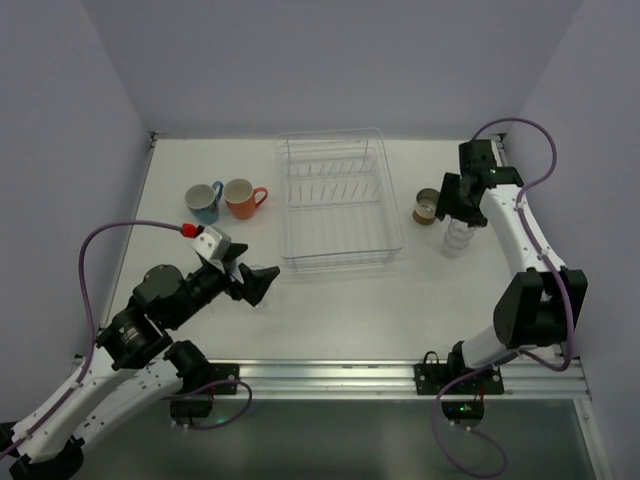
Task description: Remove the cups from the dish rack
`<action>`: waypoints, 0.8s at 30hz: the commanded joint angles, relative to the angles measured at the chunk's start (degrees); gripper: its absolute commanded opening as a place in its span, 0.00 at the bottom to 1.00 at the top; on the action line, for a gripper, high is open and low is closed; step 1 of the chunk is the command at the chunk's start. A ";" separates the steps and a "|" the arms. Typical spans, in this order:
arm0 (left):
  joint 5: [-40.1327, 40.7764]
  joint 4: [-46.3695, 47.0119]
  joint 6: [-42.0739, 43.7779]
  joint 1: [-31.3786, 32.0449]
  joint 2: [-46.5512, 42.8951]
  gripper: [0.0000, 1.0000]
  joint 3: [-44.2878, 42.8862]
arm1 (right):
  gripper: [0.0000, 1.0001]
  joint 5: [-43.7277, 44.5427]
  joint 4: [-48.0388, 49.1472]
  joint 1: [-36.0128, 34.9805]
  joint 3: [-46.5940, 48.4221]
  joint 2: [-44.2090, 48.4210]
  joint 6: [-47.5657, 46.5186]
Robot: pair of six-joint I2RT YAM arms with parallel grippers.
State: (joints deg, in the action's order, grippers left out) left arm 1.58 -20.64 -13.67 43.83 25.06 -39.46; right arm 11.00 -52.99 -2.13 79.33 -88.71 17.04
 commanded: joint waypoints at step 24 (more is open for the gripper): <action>16.51 2.54 1.89 -6.22 2.10 1.00 -6.94 | 0.99 -16.46 34.46 -4.55 -35.65 80.87 14.16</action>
State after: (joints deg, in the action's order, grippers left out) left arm 11.07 -20.71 -13.65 37.91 27.16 -42.04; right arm -3.01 -21.12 -6.72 45.06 -9.15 28.58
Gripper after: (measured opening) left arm 0.997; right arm 0.989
